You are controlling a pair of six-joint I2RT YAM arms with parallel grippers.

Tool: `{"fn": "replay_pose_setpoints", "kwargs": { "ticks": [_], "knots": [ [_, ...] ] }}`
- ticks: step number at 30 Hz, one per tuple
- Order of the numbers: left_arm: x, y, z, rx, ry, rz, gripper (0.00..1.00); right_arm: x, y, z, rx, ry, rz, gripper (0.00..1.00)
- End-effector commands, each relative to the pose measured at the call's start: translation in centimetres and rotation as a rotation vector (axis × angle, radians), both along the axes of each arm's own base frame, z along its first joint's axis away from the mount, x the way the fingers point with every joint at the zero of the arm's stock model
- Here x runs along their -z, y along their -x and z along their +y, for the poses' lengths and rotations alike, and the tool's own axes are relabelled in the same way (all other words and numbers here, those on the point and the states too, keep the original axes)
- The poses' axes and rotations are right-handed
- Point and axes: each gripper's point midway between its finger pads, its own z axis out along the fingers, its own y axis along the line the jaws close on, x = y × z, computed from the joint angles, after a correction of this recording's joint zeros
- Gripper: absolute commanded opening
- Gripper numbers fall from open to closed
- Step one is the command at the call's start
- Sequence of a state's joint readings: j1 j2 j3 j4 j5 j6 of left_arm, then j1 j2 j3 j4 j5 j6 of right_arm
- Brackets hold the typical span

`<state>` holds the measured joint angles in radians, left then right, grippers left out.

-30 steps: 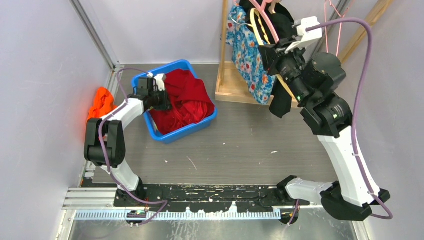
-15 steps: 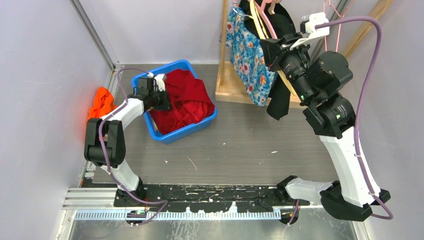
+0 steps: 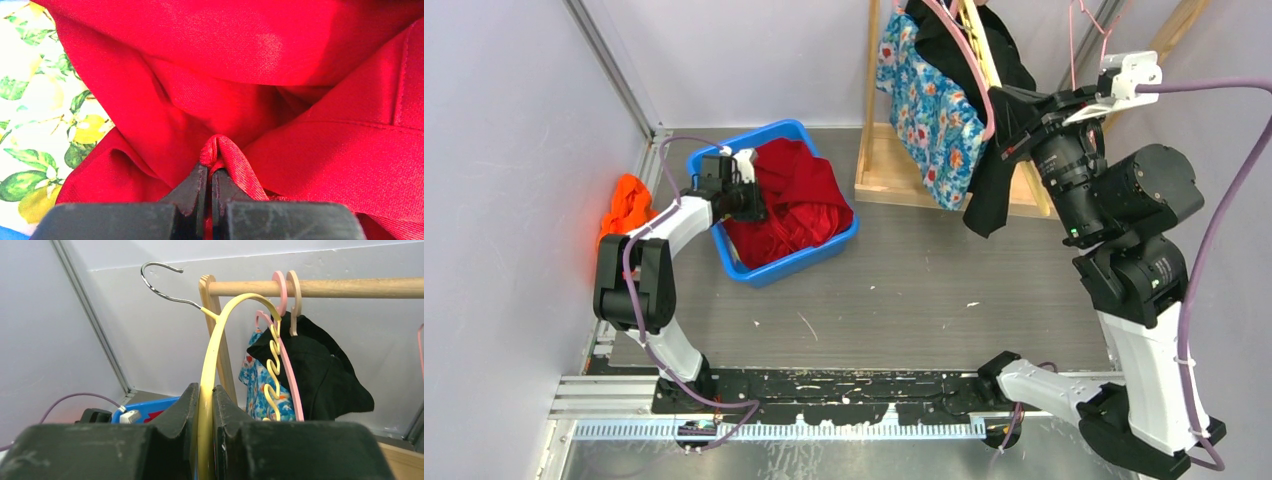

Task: Remove the skirt from the hanger
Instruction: Place the hanger at the clothesline.

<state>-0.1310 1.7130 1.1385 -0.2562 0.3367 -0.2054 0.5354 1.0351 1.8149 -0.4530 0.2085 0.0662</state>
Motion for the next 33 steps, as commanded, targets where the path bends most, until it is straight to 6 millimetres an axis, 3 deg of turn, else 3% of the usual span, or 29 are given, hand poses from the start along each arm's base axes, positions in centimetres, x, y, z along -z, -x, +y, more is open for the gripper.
{"fn": "replay_pose_setpoints", "kwargs": {
  "ticks": [1, 11, 33],
  "knots": [
    [-1.1, -0.4, -1.0, 0.027, 0.031, -0.024, 0.01, -2.0, 1.9, -3.1, 0.096, -0.049, -0.054, 0.00],
    [-0.9, -0.5, -1.4, 0.039, 0.031, -0.014, 0.01, -1.3, 3.8, -6.8, 0.223, -0.043, -0.029, 0.00],
    [-1.3, 0.0, -1.4, 0.055, 0.021, -0.033, 0.01, -0.6, -4.3, -4.1, 0.336, -0.018, -0.004, 0.00]
  ]
}}
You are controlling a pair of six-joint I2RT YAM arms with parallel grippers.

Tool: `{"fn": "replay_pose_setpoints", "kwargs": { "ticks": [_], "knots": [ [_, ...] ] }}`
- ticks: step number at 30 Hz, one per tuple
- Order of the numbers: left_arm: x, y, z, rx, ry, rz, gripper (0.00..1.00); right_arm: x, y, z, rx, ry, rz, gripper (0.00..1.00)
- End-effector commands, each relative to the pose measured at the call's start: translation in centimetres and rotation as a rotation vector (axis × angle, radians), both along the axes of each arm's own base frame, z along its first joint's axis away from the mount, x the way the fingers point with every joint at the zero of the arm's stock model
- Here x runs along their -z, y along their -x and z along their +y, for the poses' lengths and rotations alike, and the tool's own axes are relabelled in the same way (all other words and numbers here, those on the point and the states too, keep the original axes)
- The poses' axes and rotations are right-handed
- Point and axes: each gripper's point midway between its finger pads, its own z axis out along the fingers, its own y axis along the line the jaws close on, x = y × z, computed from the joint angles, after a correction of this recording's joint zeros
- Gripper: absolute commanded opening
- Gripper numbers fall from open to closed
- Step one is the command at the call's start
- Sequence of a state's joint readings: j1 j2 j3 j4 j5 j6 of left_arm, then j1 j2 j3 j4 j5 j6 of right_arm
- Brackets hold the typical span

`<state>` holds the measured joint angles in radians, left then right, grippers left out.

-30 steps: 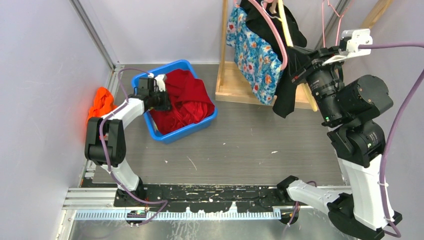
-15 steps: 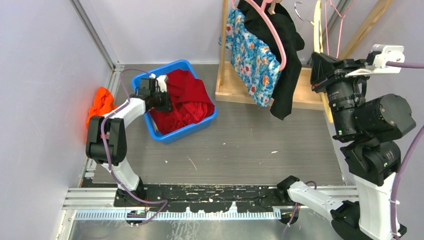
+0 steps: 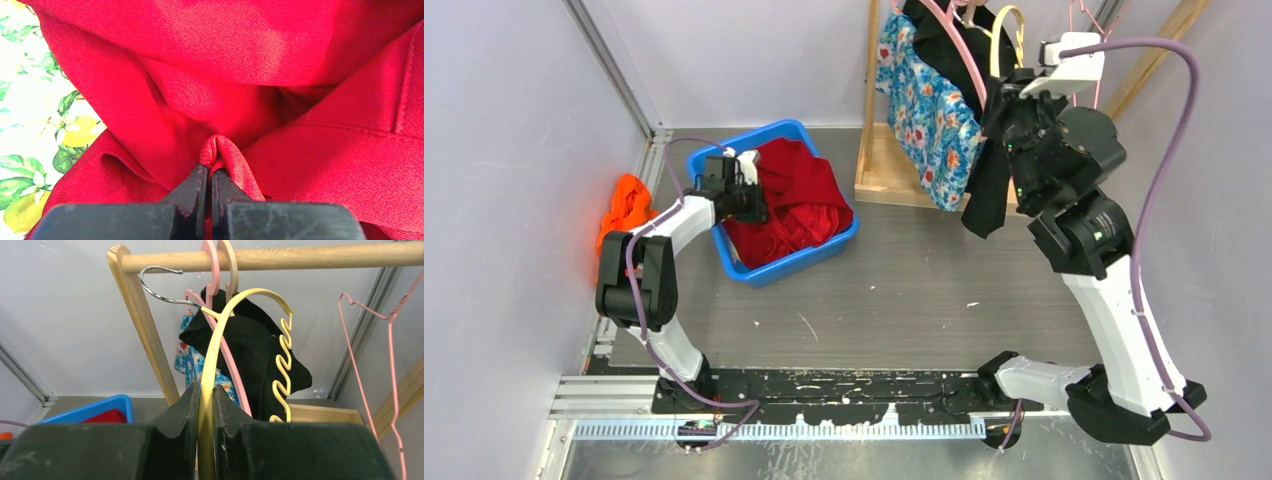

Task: Remove the skirt from the hanger
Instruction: Place the hanger at the clothesline.

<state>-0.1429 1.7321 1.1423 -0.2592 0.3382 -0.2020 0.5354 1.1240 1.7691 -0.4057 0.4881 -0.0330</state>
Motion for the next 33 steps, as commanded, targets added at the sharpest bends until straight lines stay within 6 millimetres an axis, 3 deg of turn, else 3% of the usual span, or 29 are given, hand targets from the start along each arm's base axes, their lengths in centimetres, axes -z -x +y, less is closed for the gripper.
{"fn": "replay_pose_setpoints", "kwargs": {
  "ticks": [1, 11, 24, 33],
  "knots": [
    [-1.9, -0.1, -1.0, 0.041, 0.027, -0.050, 0.01, -3.9, 0.9, -1.5, 0.047, -0.076, -0.110, 0.00],
    [-1.9, -0.2, -0.9, 0.045, 0.023, -0.051, 0.01, -3.8, -1.5, -2.4, 0.063, -0.149, -0.074, 0.00],
    [-1.9, -0.2, -0.7, 0.047, 0.008, -0.057, 0.01, -2.1, -5.3, -3.8, 0.001, -0.272, -0.013, 0.00],
    [-1.9, -0.4, -0.6, 0.053, -0.010, -0.056, 0.01, -3.1, -6.8, -4.7, -0.004, -0.312, -0.049, 0.00]
  ]
}}
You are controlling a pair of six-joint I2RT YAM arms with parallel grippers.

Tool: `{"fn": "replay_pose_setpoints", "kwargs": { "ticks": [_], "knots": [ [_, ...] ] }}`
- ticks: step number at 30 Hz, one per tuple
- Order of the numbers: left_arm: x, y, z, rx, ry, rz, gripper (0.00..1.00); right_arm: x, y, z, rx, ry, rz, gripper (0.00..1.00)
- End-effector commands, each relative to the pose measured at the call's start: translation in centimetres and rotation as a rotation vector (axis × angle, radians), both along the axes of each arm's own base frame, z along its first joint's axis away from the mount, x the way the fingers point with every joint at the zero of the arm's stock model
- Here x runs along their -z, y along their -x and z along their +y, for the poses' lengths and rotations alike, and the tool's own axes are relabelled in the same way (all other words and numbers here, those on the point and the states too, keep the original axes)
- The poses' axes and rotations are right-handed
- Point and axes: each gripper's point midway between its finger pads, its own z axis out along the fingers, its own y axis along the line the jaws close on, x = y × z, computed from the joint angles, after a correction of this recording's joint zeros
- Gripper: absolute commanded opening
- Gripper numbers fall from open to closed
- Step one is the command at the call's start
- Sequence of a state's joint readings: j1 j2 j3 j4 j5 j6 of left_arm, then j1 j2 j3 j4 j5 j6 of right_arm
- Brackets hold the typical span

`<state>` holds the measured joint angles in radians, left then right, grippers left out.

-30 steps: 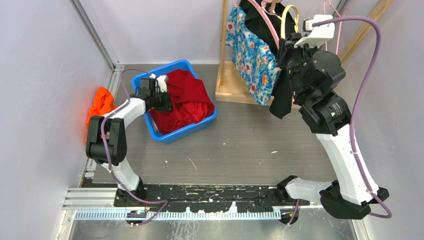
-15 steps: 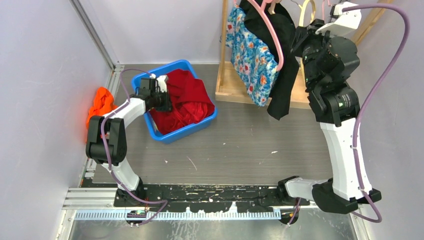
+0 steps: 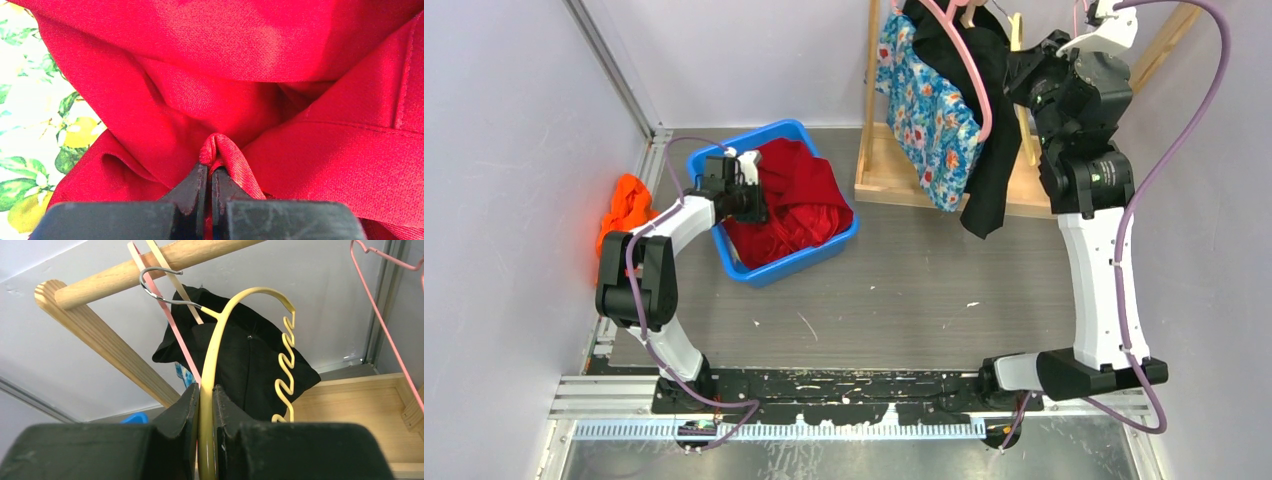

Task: Remove the skirt from the hanger
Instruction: Place the hanger at the clothesline.

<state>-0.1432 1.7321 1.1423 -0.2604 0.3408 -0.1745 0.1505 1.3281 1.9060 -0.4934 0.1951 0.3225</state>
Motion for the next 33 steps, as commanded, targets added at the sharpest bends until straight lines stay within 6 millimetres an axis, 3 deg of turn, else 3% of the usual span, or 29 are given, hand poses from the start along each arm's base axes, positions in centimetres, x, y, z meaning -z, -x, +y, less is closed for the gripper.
{"fn": "replay_pose_setpoints", "kwargs": {
  "ticks": [1, 11, 21, 25, 33],
  "knots": [
    [-1.9, -0.4, -0.6, 0.031, 0.004, -0.045, 0.01, -5.7, 1.1, -0.6, -0.010, -0.058, -0.184, 0.00],
    [-1.6, -0.4, -0.6, 0.033, 0.007, -0.040, 0.01, -7.3, -1.3, -5.6, 0.056, -0.157, -0.230, 0.00],
    [-1.7, -0.9, -0.2, 0.026, -0.002, -0.047, 0.00, -6.3, -4.4, -7.2, 0.033, -0.252, -0.229, 0.00],
    [-1.5, -0.9, -0.1, 0.026, -0.005, -0.044, 0.00, -5.0, -5.7, -8.2, 0.037, -0.300, -0.217, 0.00],
    [-1.1, -0.7, 0.1, 0.023, -0.011, -0.031, 0.01, 0.6, -6.7, -10.1, 0.109, -0.342, -0.113, 0.00]
  ]
}}
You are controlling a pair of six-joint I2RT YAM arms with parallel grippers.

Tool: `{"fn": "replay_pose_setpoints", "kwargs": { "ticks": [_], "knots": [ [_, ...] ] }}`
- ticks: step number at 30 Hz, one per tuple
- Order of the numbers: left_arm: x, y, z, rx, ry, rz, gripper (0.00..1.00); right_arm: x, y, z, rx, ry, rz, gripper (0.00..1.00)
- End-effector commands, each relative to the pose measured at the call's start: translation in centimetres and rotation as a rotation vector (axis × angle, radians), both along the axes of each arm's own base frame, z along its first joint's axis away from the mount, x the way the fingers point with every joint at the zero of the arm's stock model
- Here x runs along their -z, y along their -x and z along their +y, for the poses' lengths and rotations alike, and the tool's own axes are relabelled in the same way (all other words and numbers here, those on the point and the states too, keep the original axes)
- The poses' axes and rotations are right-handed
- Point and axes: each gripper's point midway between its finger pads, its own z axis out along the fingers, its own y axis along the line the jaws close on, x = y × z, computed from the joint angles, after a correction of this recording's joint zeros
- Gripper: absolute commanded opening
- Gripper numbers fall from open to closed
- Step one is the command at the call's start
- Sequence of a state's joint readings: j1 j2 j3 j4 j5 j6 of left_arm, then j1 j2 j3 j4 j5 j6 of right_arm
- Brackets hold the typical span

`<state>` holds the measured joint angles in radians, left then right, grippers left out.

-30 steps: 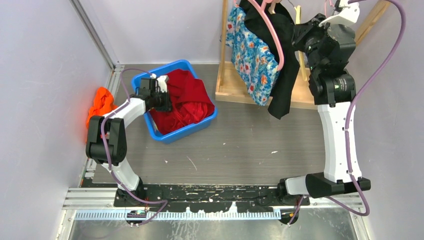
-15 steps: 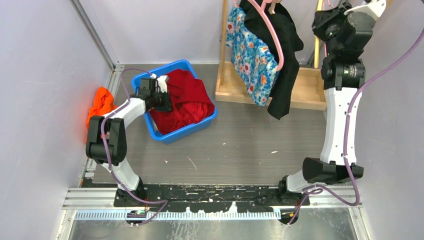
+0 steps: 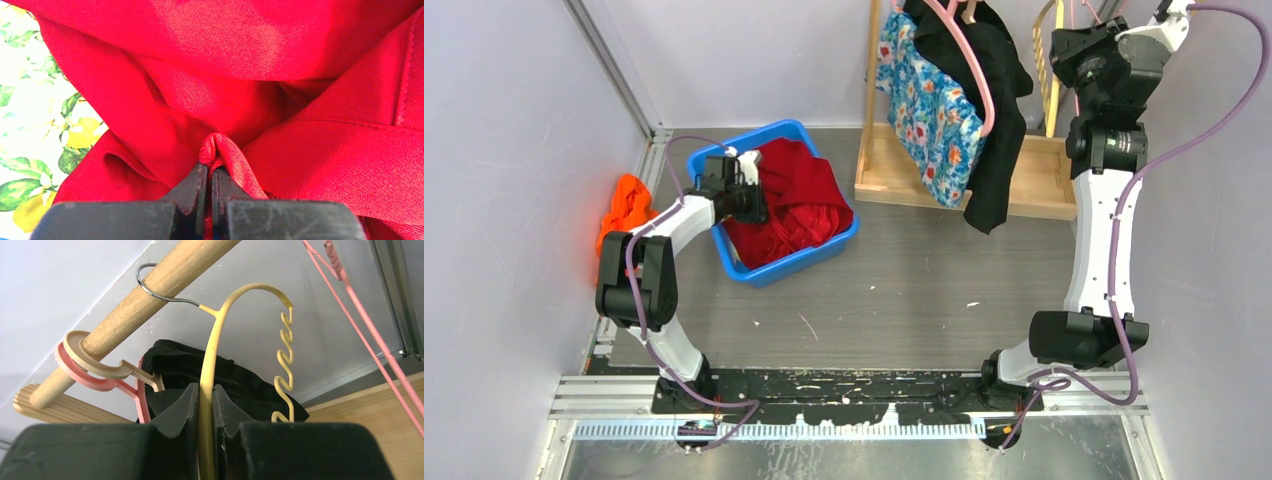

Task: Remove the skirt from the hanger
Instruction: Place the hanger at the clothesline, then pick up the hanger from the clothesline.

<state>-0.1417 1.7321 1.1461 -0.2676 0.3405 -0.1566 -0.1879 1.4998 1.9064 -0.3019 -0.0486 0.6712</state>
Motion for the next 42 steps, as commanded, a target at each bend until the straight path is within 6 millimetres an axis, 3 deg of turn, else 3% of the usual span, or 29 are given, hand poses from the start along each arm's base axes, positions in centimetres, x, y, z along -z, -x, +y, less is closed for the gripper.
{"fn": "replay_pose_setpoints", "kwargs": {
  "ticks": [1, 3, 6, 9, 17, 25, 30, 32, 36, 42],
  "knots": [
    [-1.1, -0.7, 0.0, 0.012, 0.000, -0.026, 0.01, 0.2, 0.3, -1.5, 0.061, -0.021, -0.036, 0.00],
    [-0.9, -0.7, 0.0, 0.013, 0.000, -0.019, 0.00, 1.0, 0.5, -1.6, 0.067, -0.008, -0.016, 0.06],
    [-0.8, -0.8, -0.1, 0.013, 0.000, -0.015, 0.01, 1.1, 1.0, -1.9, 0.088, 0.027, -0.003, 0.32],
    [-0.8, -1.0, -0.1, 0.012, 0.004, -0.015, 0.01, 0.5, 1.9, -2.2, 0.107, 0.080, -0.008, 0.42],
    [-0.1, -1.1, 0.2, -0.002, -0.015, 0.004, 0.11, -0.6, 3.9, -2.6, 0.157, 0.165, -0.009, 0.51],
    [-0.3, -1.1, 0.4, -0.020, -0.021, -0.003, 0.20, -3.8, 7.6, -0.6, 0.178, 0.335, -0.059, 0.58],
    [-0.4, -1.0, 0.7, -0.035, -0.028, -0.011, 0.39, -4.9, 8.9, 2.9, 0.076, 0.412, -0.104, 0.59],
    [-0.8, -1.2, 0.8, -0.043, -0.035, -0.028, 0.63, -4.5, 8.2, 4.6, 0.003, 0.435, -0.101, 0.62],
    [-2.1, -1.6, 1.2, -0.057, -0.056, -0.049, 0.91, -3.6, 6.3, 6.6, -0.077, 0.481, -0.085, 0.64],
    [-4.4, -2.2, 1.8, -0.084, -0.108, -0.084, 0.99, -2.7, 2.5, 7.8, -0.129, 0.479, -0.057, 0.62]
  ]
}}
